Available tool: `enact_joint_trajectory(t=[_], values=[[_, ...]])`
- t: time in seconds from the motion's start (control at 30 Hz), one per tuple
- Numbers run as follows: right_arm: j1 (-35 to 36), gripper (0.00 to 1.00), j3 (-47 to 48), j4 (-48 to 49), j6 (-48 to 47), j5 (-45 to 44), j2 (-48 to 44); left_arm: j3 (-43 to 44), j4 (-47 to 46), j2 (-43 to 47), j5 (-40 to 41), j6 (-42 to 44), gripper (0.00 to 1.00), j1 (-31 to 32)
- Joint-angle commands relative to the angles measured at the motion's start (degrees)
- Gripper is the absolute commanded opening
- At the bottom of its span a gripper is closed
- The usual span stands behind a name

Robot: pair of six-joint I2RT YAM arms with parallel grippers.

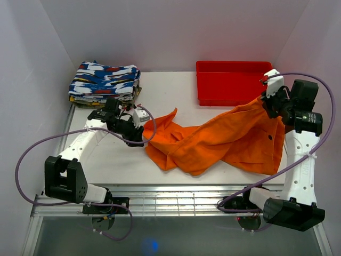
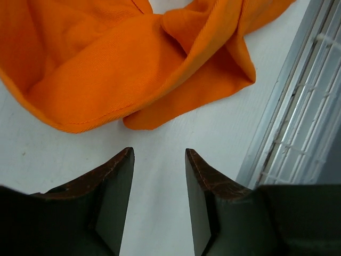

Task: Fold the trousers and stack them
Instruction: Flatten the trousers out

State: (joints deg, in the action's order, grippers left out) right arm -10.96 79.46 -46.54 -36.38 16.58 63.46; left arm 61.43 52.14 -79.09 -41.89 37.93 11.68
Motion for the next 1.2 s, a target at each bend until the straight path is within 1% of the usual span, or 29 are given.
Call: enact_joint_trajectory(t=[0.0, 0.07, 0.1, 0.2, 0.33, 0.43, 0.5, 0.53, 0.63, 0.7, 0.77, 0.87, 0.9, 0.93, 1.0, 1.03, 1.07, 1.1, 1.13, 1.17], values=[[-1.3, 0.08, 2.1, 2.5, -0.4, -3.1, -2.8, -3.4, -3.9, 2.1, 1.1, 17.3, 0.53, 2.9], [-1.3, 0.08, 1.3, 2.5, -0.4, -4.2, -4.0, -7.3, -6.9, 3.1, 1.7, 22.0, 0.53, 3.8], [-1.3, 0.08, 0.9, 2.4, -0.4, -4.6, -4.2, -8.5, -8.0, 3.8, 2.1, 26.4, 0.53, 4.1], [-1.6, 0.08, 0.1, 2.4, -0.4, -6.5, -4.9, -12.5, -13.1, 3.9, 3.4, 31.3, 0.53, 6.0], [-1.8, 0.08, -0.6, 2.2, 0.3, -6.9, -5.6, -17.8, -24.6, 4.6, 5.4, 32.9, 0.54, 8.4], [-1.8, 0.08, -1.1, 1.8, 0.9, -7.2, -5.7, -19.8, -28.1, 5.2, 5.2, 34.6, 0.56, 9.1], [-1.7, 0.08, -1.5, 1.8, 1.4, -7.3, -5.5, -21.9, -30.5, 4.9, 5.5, 37.2, 0.57, 10.1], [-1.8, 0.08, -1.5, 1.6, 1.4, -7.3, -5.5, -22.7, -33.0, 4.3, 6.0, 37.7, 0.57, 10.6], [-1.7, 0.08, -1.1, 1.1, 1.5, -7.0, -5.2, -24.0, -38.1, 2.4, 7.5, 36.2, 0.58, 13.3], [-1.8, 0.08, -1.0, 1.0, 1.5, -6.9, -5.2, -22.9, -38.7, 1.1, 7.6, 33.7, 0.57, 14.3], [-1.8, 0.08, -1.0, 0.9, 1.4, -7.3, -5.3, -21.7, -35.8, -0.9, 7.7, 33.7, 0.54, 16.1], [-1.8, 0.08, -1.5, 1.0, 1.0, -7.3, -5.5, -20.6, -32.2, -2.0, 8.2, 34.2, 0.30, 17.1], [-1.8, 0.08, -1.7, 1.3, 0.9, -7.3, -5.5, -20.5, -31.7, -1.7, 8.4, 33.9, 0.18, 17.1], [-1.8, 0.08, -1.9, 1.2, 0.8, -7.3, -5.5, -20.0, -29.4, -1.3, 8.5, 33.4, 0.13, 17.0], [-1.9, 0.08, -2.2, 1.5, 0.5, -7.3, -5.5, -19.2, -25.3, 0.1, 8.7, 33.7, 0.06, 17.0], [-1.9, 0.08, -2.3, 1.5, 0.3, -7.2, -5.5, -18.8, -20.0, 2.6, 8.6, 34.3, 0.03, 17.0], [-1.9, 0.08, -2.4, 1.5, 0.1, -7.1, -5.5, -18.2, -17.4, 4.4, 8.1, 34.5, 0.00, 17.0], [-1.9, 0.08, -2.6, 1.6, -0.4, -7.0, -5.6, -18.0, -14.6, 6.5, 7.8, 34.8, 0.00, 17.0], [-1.9, 0.08, -2.8, 1.9, -0.7, -7.0, -6.0, -17.8, -9.4, 11.2, 7.5, 35.1, 0.00, 17.0], [-2.0, 0.08, -3.7, 2.1, -1.1, -7.0, -6.2, -17.6, -7.5, 13.8, 7.3, 34.9, 0.00, 16.9]])
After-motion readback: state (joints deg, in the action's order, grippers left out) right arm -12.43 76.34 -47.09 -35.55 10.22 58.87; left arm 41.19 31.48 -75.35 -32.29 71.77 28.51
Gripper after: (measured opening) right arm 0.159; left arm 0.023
